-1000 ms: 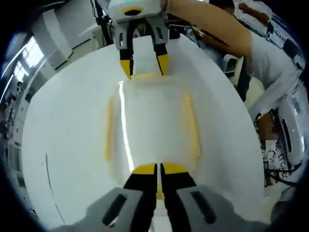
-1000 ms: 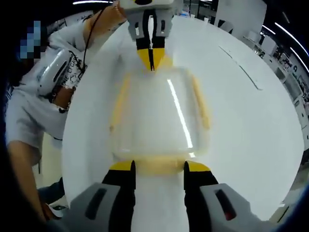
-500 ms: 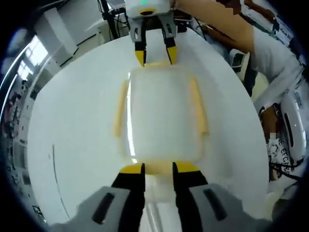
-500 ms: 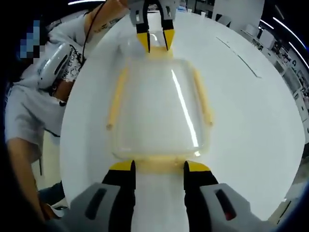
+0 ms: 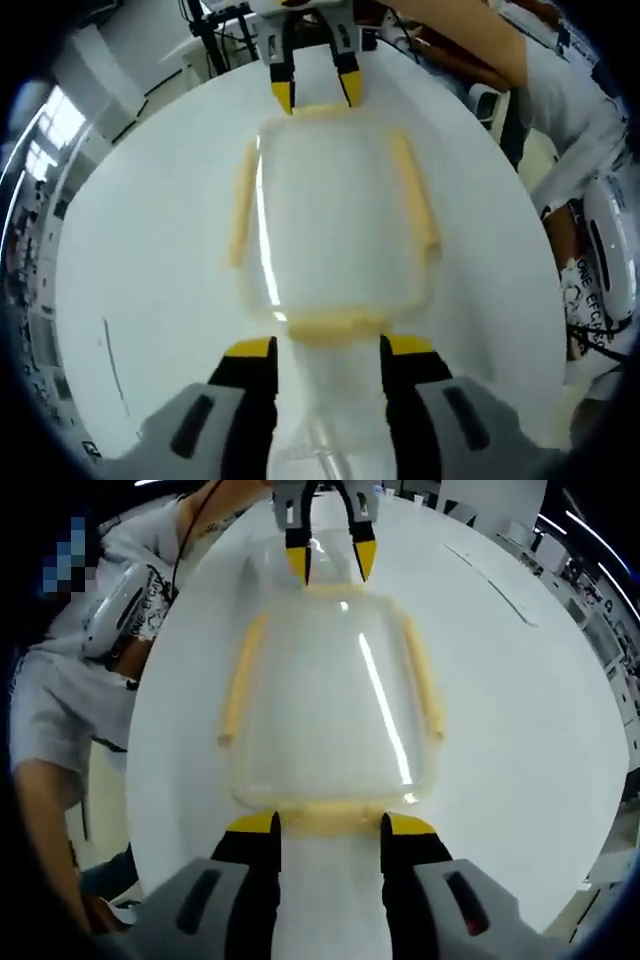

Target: Snap each plastic latch of the storage box into its locked position after aligning the lid with the box until every specified latch is closed and the lid sits flush.

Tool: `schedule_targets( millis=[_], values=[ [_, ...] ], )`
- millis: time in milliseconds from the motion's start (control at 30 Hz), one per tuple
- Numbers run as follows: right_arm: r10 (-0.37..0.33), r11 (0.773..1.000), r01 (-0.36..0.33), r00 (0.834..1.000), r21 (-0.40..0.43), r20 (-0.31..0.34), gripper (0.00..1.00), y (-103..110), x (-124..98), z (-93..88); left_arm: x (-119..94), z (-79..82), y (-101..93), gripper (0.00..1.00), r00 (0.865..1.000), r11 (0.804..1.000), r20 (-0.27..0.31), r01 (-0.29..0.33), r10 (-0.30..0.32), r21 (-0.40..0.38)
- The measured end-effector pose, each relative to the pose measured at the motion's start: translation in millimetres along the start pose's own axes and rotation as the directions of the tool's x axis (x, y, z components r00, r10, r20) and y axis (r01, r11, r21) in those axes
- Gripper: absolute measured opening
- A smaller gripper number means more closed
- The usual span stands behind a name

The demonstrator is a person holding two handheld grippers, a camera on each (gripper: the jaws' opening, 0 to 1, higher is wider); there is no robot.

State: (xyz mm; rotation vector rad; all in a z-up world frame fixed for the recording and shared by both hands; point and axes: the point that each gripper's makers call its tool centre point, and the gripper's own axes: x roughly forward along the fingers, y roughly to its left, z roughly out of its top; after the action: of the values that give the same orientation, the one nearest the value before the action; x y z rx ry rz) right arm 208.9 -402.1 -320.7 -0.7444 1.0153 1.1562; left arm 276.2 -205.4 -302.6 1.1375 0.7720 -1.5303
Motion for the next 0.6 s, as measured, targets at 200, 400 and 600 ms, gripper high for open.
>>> schedule_targets(
  millis=[200, 400, 600],
  values=[
    [0.001, 1.0, -0.001, 1.0, -0.004, 0.002, 0.39, -2, -1, 0.4, 4, -0.7, -5.1, 0.47, 0.999, 0.999, 0.003, 0.032, -0.032, -0.007],
    [0.001, 1.0, -0.001, 1.0, -0.003, 0.002, 0.39, 0, -1, 2.2, 6, 7.0, -2.6, 0.38, 0.999, 0.999, 0.039, 0.036, -0.036, 0.003],
    [0.003, 1.0, -0.003, 1.0, -0.007, 0.0, 0.39, 0, -1, 1.9, 12, 5.9, -3.0, 0.4, 0.999, 0.999, 0.004, 0.039, -0.039, -0.011]
  ],
)
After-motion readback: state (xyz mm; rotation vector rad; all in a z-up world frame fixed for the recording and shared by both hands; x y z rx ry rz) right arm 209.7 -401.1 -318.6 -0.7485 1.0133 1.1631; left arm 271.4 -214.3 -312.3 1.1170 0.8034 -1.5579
